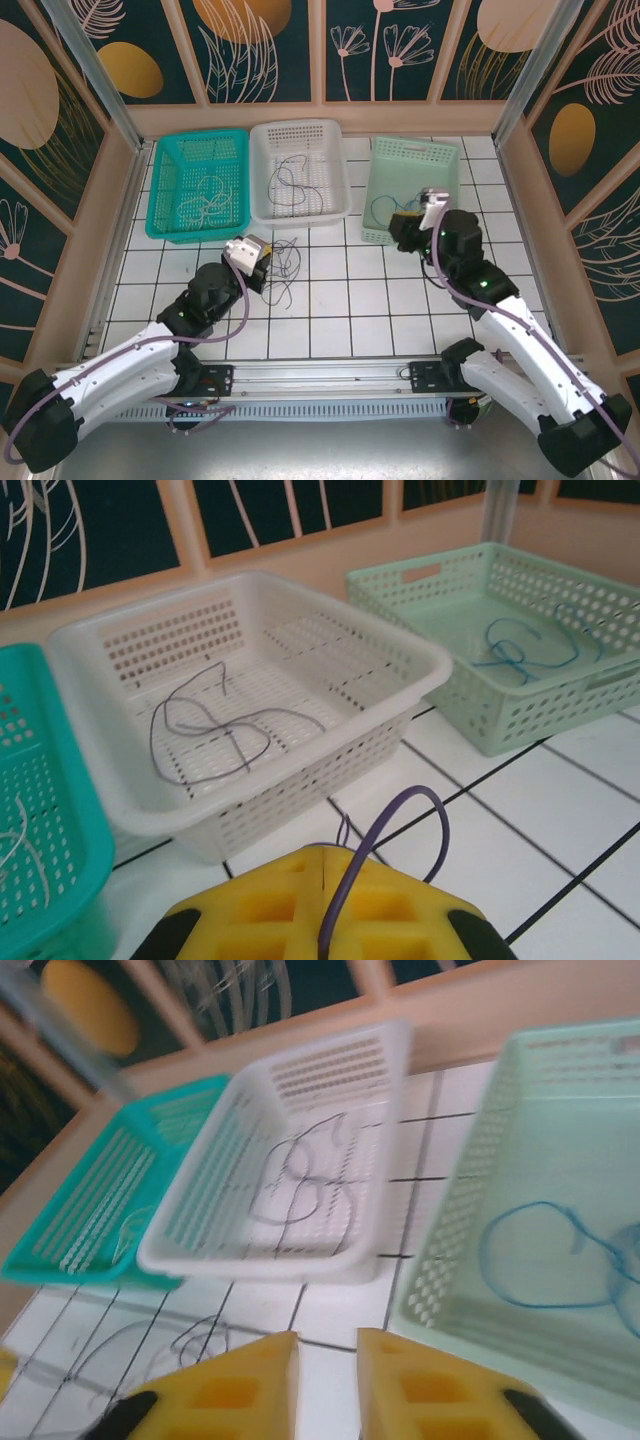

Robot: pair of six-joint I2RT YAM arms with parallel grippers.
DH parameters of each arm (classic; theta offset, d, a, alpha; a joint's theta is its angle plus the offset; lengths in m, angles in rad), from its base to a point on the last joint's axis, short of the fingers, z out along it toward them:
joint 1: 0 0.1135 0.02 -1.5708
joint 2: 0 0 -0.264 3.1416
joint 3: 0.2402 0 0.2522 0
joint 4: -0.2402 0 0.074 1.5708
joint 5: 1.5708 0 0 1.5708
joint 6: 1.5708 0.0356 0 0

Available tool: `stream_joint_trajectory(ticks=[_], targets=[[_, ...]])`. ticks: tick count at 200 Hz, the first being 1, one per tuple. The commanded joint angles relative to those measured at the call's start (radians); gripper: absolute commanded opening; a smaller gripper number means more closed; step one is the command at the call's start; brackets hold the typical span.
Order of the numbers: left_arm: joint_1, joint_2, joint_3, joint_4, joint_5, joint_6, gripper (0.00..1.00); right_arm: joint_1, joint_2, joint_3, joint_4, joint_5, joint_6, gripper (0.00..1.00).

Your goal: Untangle the cables

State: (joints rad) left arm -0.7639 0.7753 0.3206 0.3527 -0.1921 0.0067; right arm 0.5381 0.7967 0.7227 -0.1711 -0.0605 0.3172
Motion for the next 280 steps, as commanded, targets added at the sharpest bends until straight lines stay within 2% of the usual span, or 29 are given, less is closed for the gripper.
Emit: stream_joint_trajectory(ticks=[1, 25, 44, 86, 106, 153, 185, 202, 212, 227, 241, 253, 259, 280], targets=[[0.003, 0.011, 0.083, 0.014, 0.077, 0.014, 0.0, 0.117, 0.036, -0.045, 0.149, -0.038, -0.038, 0.43], [0.003, 0.028, 0.145, -0.005, 0.127, 0.003, 0.0, 0.215, 0.109, -0.081, 0.266, -0.049, -0.095, 0.59], [0.003, 0.043, 0.193, -0.034, 0.158, -0.006, 0.0, 0.264, 0.183, -0.064, 0.314, -0.058, -0.143, 0.68], [0.004, 0.039, 0.228, -0.012, 0.219, -0.034, 0.0, 0.338, 0.334, -0.013, 0.414, 0.022, -0.238, 0.77], [0.004, 0.039, 0.238, -0.005, 0.244, -0.034, 0.0, 0.338, 0.394, -0.003, 0.504, -0.004, -0.279, 0.82], [0.003, 0.032, 0.235, 0.024, 0.232, -0.062, 0.0, 0.339, 0.556, 0.061, 0.574, -0.152, -0.329, 0.83], [0.003, 0.029, 0.235, 0.038, 0.246, -0.068, 0.0, 0.337, 0.618, 0.075, 0.619, -0.169, -0.343, 0.81], [0.003, 0.024, 0.232, 0.04, 0.248, -0.074, 0.0, 0.335, 0.654, 0.099, 0.629, -0.173, -0.362, 0.76], [0.003, 0.017, 0.229, 0.047, 0.247, -0.081, 0.0, 0.332, 0.673, 0.112, 0.647, -0.186, -0.365, 0.68], [0.003, 0.004, 0.219, 0.052, 0.23, -0.09, 0.0, 0.324, 0.689, 0.134, 0.655, -0.203, -0.363, 0.42], [0.004, -0.015, 0.202, 0.042, 0.166, -0.099, 0.01, 0.324, 0.677, 0.154, 0.634, -0.192, -0.364, 0.18], [0.003, -0.026, 0.185, 0.018, 0.079, -0.112, 0.05, 0.324, 0.647, 0.178, 0.583, -0.174, -0.372, 0.04], [0.004, -0.032, 0.178, 0.002, 0.044, -0.115, 0.09, 0.324, 0.628, 0.195, 0.551, -0.159, -0.377, 0.0], [0.004, -0.032, 0.151, -0.049, -0.047, -0.125, 0.21, 0.321, 0.573, 0.296, 0.393, -0.116, -0.389, 0.0]])
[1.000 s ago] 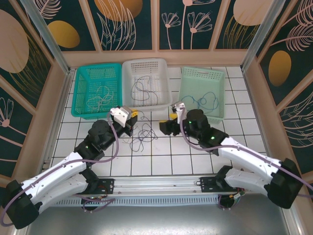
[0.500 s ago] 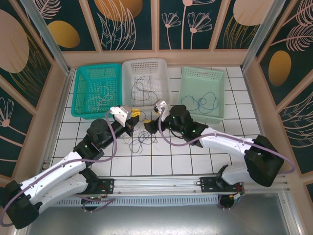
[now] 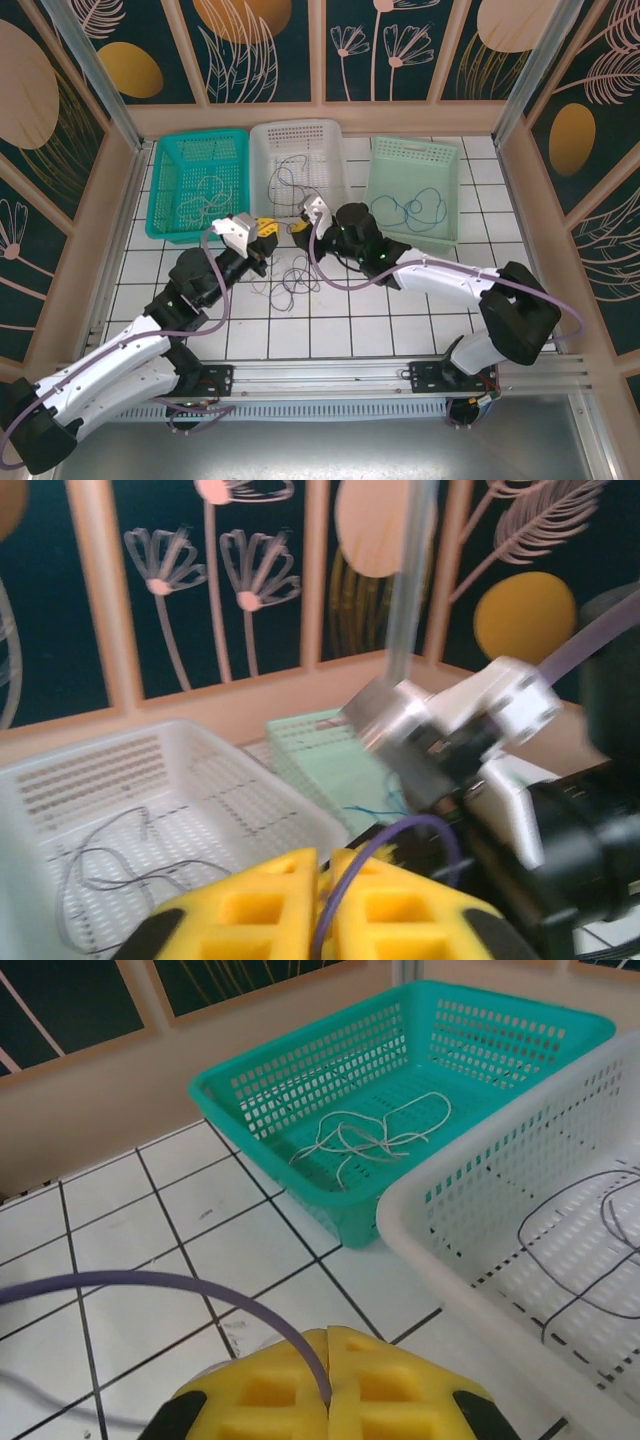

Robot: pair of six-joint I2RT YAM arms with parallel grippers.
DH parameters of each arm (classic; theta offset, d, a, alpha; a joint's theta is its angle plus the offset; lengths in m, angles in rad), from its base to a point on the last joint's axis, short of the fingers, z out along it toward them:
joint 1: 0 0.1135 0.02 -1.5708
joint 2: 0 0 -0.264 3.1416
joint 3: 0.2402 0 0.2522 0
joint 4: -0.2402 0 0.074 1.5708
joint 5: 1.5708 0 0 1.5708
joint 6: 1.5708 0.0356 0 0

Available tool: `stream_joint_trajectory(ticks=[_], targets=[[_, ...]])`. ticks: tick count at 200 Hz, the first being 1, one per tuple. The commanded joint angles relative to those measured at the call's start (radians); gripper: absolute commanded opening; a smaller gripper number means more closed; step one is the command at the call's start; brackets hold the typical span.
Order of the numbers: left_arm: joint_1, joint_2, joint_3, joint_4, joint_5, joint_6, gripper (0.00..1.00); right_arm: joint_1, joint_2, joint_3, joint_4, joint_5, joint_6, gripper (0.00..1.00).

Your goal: Untangle the cables

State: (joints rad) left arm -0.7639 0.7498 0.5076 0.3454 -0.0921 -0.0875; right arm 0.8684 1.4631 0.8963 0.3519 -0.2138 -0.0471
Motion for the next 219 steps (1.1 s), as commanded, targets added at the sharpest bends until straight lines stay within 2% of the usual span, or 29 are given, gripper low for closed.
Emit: stream_joint_trajectory(ticks=[1, 7, 14, 22, 46, 102, 114, 133, 155, 176, 219], targets=[[0.003, -0.005, -0.038, -0.042, -0.151, -0.032, 0.22, -0.009, -0.095, 0.132, -0.138, 0.039, -0.025, 0.0], [0.004, -0.001, -0.045, -0.051, -0.173, -0.041, 0.34, -0.009, -0.106, 0.176, -0.187, 0.044, -0.028, 0.0], [0.003, 0.004, -0.053, -0.057, -0.205, -0.053, 0.54, -0.009, -0.115, 0.223, -0.239, 0.05, -0.028, 0.0], [0.003, 0.01, -0.062, -0.059, -0.224, -0.059, 0.71, -0.01, -0.124, 0.279, -0.287, 0.05, -0.029, 0.0], [0.004, 0.021, -0.082, -0.05, -0.226, -0.06, 0.98, -0.011, -0.13, 0.437, -0.402, 0.048, -0.016, 0.0], [0.004, -0.047, -0.14, 0.02, -0.158, -0.04, 0.99, -0.017, -0.087, 0.762, -0.552, 0.079, 0.041, 0.0], [0.004, -0.06, -0.156, 0.048, -0.125, -0.037, 0.99, -0.02, -0.078, 0.761, -0.538, 0.095, 0.054, 0.0], [0.003, -0.06, -0.176, 0.095, -0.067, -0.043, 0.99, -0.021, -0.041, 0.804, -0.614, 0.11, 0.063, 0.0], [0.003, -0.04, -0.183, 0.143, -0.003, -0.049, 0.99, -0.022, -0.077, 0.709, -0.504, 0.085, 0.108, 0.0], [0.003, 0.001, -0.174, 0.201, 0.089, -0.044, 0.99, -0.022, -0.059, 0.724, -0.519, 0.071, 0.126, 0.0], [0.003, 0.072, -0.138, 0.227, 0.096, -0.05, 0.98, -0.023, -0.055, 0.765, -0.503, 0.159, 0.096, 0.0]])
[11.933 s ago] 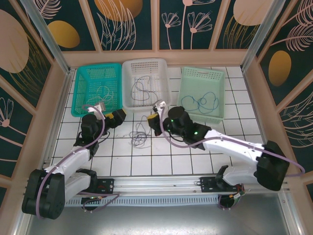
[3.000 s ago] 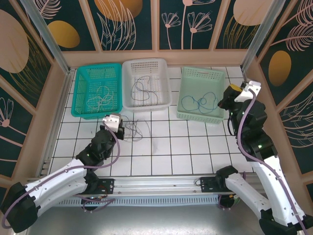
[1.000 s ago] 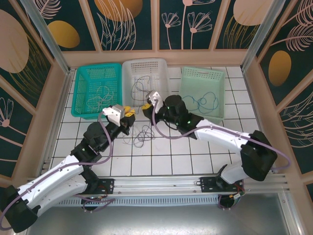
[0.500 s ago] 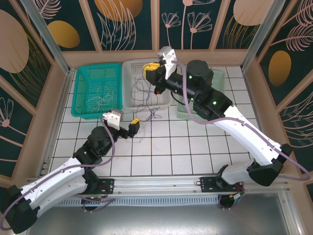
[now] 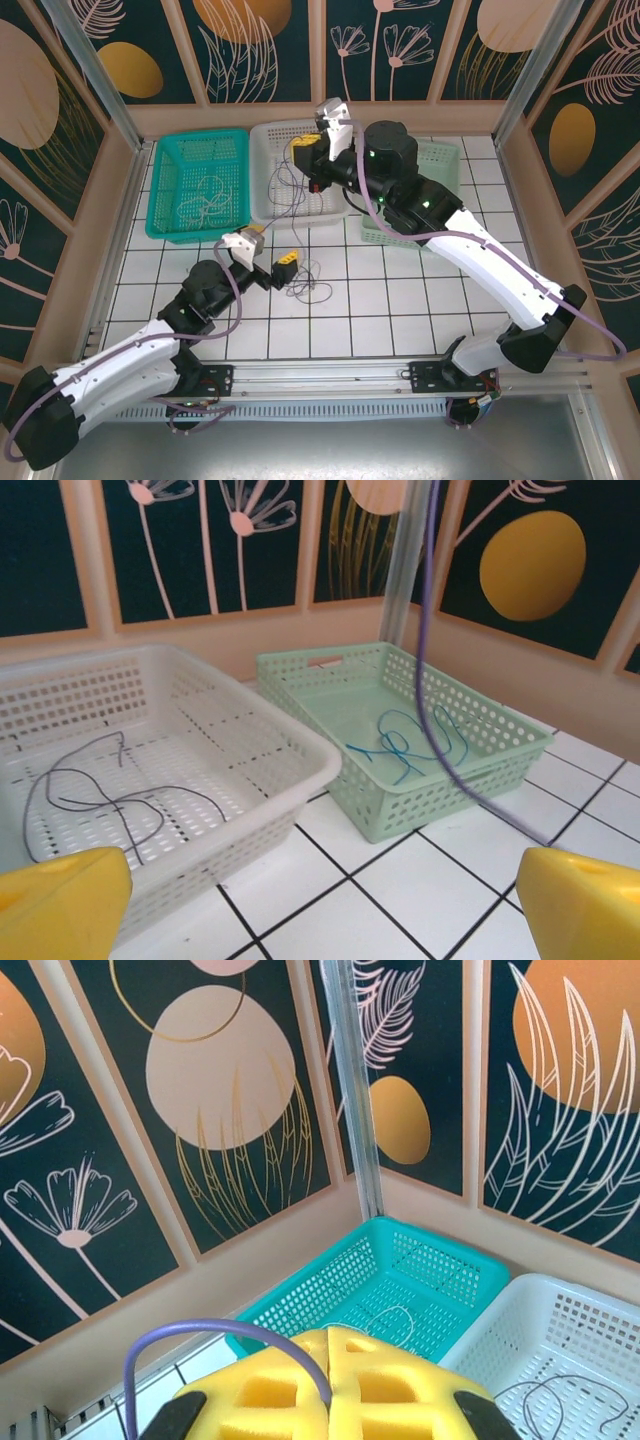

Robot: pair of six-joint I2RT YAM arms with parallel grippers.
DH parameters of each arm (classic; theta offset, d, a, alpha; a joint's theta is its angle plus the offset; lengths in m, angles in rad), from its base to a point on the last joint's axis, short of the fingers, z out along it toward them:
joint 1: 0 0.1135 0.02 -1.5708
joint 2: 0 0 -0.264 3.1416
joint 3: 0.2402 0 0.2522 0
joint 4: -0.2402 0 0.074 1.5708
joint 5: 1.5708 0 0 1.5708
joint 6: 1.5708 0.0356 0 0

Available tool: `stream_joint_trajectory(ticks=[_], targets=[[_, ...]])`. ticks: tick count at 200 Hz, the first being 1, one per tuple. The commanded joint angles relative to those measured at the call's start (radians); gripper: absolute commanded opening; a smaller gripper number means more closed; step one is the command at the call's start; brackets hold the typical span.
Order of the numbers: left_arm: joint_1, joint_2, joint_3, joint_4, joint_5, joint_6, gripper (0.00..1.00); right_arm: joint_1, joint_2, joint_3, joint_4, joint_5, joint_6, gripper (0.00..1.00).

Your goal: Untangle the cables

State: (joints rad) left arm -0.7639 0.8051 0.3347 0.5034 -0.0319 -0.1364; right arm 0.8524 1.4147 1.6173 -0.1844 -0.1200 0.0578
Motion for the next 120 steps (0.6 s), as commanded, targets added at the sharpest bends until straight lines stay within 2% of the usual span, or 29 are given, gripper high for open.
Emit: stream_joint_trajectory(ticks=[1, 59, 85, 120], targets=[[0.003, 0.018, 0.035, 0.069, 0.035, -0.002, 0.98, -0.007, -0.007, 0.046, 0.033, 0.067, -0.01, 0.0], [0.003, 0.039, 0.024, 0.127, 0.092, 0.012, 0.98, -0.009, 0.057, 0.325, -0.02, 0.099, -0.062, 0.0], [0.003, 0.083, 0.029, 0.192, 0.179, 0.018, 0.98, -0.011, 0.117, 0.454, -0.044, 0.055, -0.036, 0.0], [0.003, 0.183, 0.087, 0.226, 0.193, 0.039, 0.97, -0.01, 0.185, 0.55, -0.068, 0.02, -0.01, 0.0]])
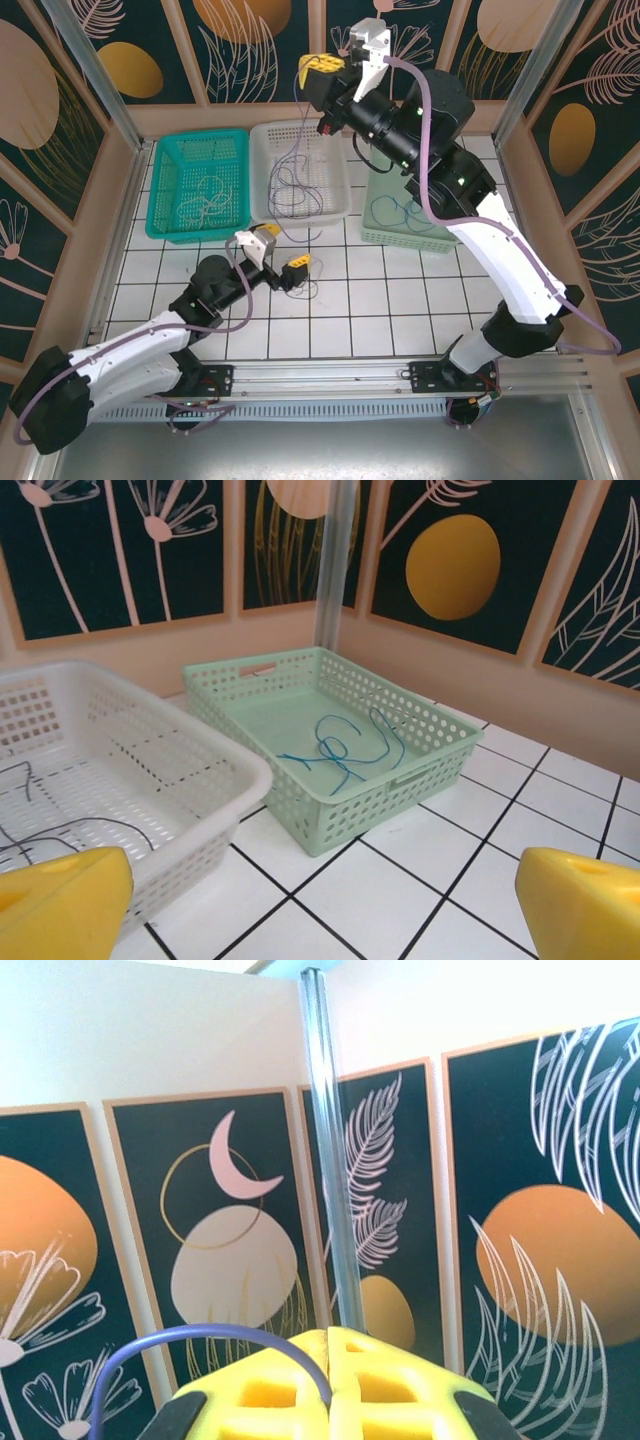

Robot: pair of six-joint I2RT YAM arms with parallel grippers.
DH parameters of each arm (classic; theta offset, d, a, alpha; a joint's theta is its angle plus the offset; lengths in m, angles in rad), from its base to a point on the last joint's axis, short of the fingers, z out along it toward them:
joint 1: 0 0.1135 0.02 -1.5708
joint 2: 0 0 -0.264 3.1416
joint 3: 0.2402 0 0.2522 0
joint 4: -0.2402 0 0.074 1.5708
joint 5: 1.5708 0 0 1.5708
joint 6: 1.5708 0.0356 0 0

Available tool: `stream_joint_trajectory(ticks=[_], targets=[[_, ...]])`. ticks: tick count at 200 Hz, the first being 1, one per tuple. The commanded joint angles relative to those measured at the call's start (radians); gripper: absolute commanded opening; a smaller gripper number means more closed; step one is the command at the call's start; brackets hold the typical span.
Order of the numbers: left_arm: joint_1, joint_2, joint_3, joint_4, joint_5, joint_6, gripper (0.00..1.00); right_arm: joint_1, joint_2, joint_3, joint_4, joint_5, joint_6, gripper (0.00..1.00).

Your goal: Untangle the cables

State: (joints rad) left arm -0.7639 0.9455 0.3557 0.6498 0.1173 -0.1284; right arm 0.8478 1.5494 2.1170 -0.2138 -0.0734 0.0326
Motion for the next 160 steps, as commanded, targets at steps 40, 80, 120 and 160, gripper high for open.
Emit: stream_joint_trajectory(ticks=[40, 80, 120, 160], targets=[[0.003, 0.063, 0.077, 0.064, -0.01, 0.026, 0.96, -0.086, 0.12, 0.057, -0.016, 0.041, 0.017, 0.0], [0.004, -0.005, 0.006, -0.01, -0.14, -0.007, 0.98, -0.237, 0.29, 0.041, 0.065, -0.05, 0.079, 0.0], [0.004, -0.103, -0.044, -0.09, -0.258, -0.061, 0.99, -0.353, 0.611, 0.283, 0.038, -0.211, 0.216, 0.0], [0.003, -0.204, -0.084, -0.151, -0.324, -0.065, 0.99, -0.381, 0.821, 0.37, -0.039, -0.277, 0.279, 0.0]])
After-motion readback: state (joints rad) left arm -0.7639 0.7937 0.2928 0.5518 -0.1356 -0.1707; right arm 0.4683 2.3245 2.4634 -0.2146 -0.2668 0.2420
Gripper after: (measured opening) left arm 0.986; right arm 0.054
